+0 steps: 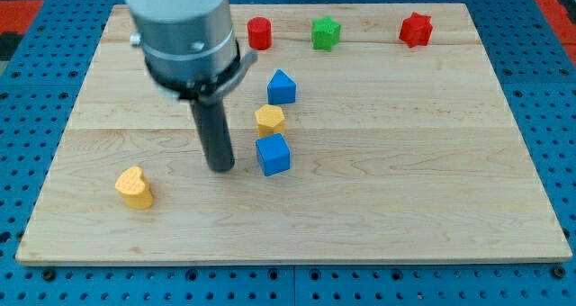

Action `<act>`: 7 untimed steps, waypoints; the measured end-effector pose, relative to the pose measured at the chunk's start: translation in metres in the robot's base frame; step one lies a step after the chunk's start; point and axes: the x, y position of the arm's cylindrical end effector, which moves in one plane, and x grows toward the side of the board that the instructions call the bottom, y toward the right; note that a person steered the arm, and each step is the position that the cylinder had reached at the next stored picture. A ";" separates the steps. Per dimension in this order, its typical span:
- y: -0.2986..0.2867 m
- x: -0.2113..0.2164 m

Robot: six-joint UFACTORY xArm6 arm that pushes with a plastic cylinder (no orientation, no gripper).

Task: Move the yellow hexagon towards bottom right of the board

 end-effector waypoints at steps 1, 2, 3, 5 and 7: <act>0.019 -0.032; 0.050 -0.015; 0.069 0.003; 0.158 0.007; 0.080 0.016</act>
